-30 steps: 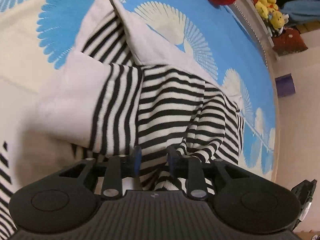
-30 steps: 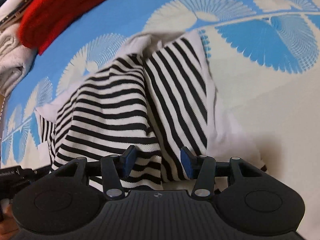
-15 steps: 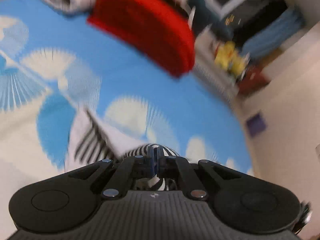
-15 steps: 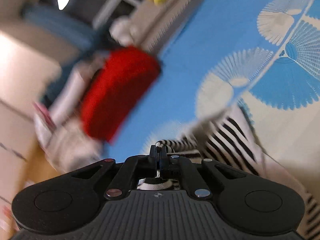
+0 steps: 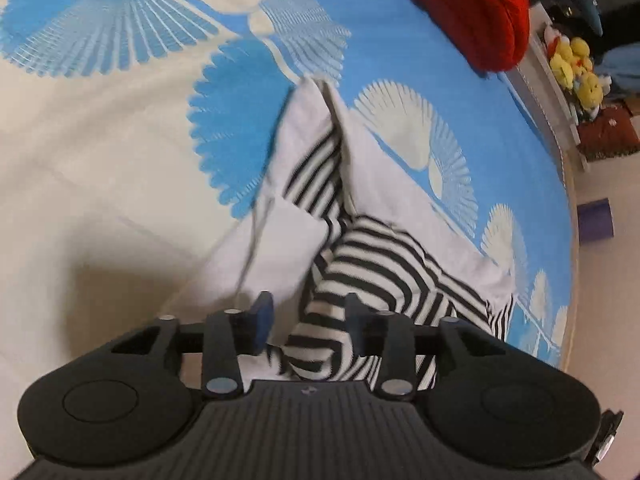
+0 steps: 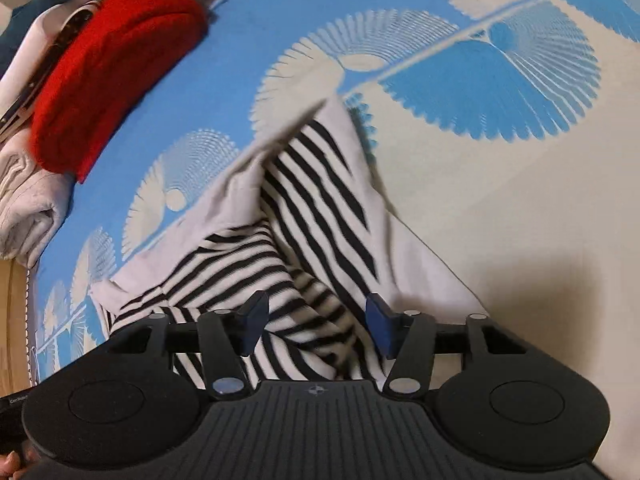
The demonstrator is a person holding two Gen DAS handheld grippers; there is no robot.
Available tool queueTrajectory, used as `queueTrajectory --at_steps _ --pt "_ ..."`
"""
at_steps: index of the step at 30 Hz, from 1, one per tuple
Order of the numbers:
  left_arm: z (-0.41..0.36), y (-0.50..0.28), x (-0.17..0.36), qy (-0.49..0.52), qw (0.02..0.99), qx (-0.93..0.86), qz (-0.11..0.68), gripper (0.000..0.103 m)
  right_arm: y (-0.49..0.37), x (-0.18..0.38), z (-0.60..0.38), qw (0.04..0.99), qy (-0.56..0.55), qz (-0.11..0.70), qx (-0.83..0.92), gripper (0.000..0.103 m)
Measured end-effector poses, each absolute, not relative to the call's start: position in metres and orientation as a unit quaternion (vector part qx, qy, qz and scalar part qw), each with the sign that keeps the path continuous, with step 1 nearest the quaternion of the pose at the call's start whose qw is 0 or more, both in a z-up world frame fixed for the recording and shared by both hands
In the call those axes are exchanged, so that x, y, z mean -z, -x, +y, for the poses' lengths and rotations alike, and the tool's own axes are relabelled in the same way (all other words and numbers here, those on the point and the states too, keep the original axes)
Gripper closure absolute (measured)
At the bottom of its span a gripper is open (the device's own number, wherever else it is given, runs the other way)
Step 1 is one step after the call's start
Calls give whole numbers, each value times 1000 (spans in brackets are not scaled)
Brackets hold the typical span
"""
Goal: Fold small clothes
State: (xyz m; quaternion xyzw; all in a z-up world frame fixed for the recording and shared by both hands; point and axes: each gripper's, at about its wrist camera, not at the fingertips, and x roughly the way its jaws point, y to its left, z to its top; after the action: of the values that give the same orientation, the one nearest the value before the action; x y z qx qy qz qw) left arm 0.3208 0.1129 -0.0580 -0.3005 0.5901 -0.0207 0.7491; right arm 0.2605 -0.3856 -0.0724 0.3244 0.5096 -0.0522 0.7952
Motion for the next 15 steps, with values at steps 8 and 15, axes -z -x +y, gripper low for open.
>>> queueTrajectory --at_steps 8,15 --pt "96 -325 70 276 754 19 595 101 -266 86 -377 790 -325 518 47 100" --pt "99 -322 57 237 779 11 580 100 -265 70 -386 813 -301 493 70 100"
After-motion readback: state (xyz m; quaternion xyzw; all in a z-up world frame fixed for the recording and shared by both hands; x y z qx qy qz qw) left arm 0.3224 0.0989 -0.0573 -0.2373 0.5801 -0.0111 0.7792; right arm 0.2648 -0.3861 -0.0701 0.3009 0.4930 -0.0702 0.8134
